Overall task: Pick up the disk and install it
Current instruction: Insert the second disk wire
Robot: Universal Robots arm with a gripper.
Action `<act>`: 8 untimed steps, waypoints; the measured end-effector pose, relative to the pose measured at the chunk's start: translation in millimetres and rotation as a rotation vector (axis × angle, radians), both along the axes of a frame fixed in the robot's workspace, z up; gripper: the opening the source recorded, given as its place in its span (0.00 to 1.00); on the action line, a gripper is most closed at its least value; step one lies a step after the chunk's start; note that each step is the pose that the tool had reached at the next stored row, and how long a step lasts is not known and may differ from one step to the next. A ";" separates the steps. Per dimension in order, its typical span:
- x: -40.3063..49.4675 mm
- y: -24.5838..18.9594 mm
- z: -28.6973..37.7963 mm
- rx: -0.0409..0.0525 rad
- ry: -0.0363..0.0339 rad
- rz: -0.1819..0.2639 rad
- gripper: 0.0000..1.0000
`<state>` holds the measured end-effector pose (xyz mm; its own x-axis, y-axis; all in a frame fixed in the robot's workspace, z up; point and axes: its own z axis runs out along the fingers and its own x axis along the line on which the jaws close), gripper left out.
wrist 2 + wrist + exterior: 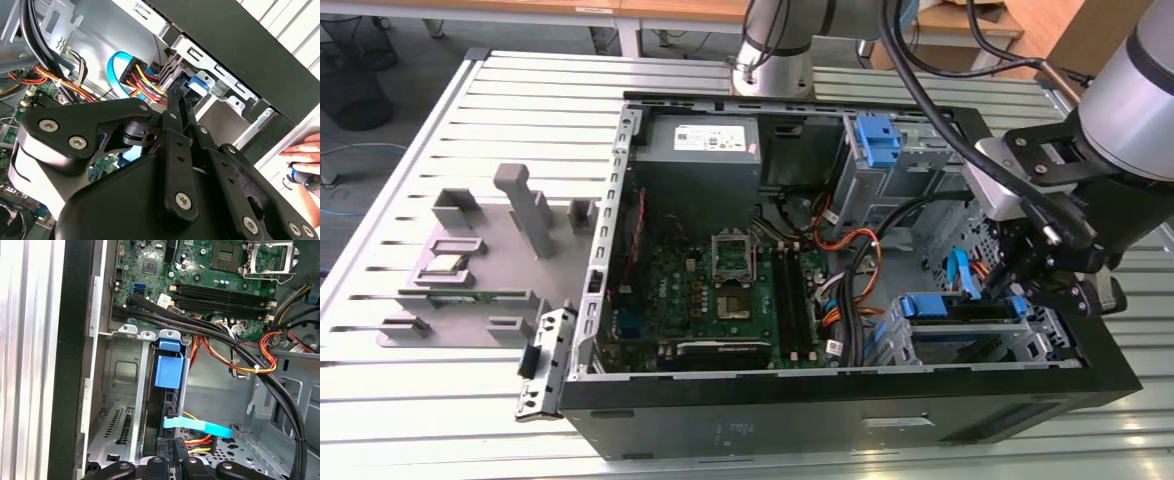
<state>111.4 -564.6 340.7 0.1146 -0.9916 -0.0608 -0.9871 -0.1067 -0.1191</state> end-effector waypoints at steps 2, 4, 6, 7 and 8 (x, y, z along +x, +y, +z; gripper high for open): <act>-0.1 -1.1 -0.3 -0.0001 0.0000 0.000 0.18; 0.0 -1.1 -0.3 0.0000 0.0000 0.000 0.18; 0.0 -1.1 -0.3 -0.0001 0.0000 0.000 0.18; 0.0 -1.1 -0.4 -0.0001 0.0000 0.000 0.18; -0.3 -1.2 -0.4 -0.0001 -0.0001 0.000 0.18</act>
